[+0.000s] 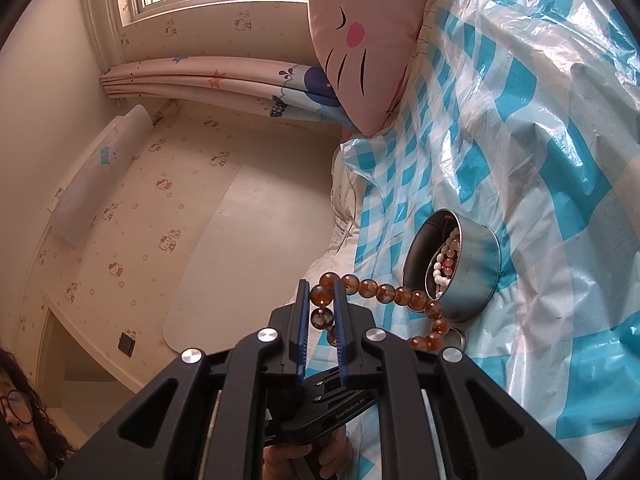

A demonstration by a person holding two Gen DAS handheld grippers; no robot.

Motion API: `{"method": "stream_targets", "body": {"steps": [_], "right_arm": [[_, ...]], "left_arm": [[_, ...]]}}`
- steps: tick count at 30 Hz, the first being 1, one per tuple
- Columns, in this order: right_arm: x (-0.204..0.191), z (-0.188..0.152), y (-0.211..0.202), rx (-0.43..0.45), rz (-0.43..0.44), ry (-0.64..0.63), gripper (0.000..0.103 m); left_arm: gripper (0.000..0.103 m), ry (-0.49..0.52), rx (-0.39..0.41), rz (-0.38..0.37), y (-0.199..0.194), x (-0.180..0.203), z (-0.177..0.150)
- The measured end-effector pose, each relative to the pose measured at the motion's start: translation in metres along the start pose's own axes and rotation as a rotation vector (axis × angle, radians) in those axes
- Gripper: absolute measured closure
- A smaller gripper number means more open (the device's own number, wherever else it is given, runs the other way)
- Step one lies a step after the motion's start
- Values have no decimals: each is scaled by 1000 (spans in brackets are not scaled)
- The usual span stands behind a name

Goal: Organize jewelry

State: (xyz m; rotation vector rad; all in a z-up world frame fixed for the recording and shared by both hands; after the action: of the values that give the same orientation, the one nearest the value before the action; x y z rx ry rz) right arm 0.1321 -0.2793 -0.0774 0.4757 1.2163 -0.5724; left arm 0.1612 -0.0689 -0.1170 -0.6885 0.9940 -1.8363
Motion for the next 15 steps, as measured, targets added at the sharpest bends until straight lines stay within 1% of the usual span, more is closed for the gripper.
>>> {"method": "stream_targets", "body": {"steps": [3,6,10,15], "right_arm": [[0,0,0,1,3,3,90],[1,0,-1,2,7,5,90],[0,0,-1,3,11,6,90],[0,0,-1,3,12,6,90]], "left_arm": [[99,31,-12,31,5,4,-2],[99,38,-16,41,7,4,-3],[103,61,-11,32,2,8,-3],[103,40,-2,3,-4,6,-2]]}}
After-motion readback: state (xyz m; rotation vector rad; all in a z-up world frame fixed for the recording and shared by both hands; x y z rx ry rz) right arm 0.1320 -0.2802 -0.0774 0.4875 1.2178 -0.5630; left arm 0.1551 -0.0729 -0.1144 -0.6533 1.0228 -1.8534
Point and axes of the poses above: each gripper's, at about its wrist camera, not at the fingertips, and y roughly the way its jaws point, x to its right, z to its top, the point moved 5 cm from there along y, roughly the way its jaws point, and after that the axes turned 1 degree about x, right-handed, at the moved point
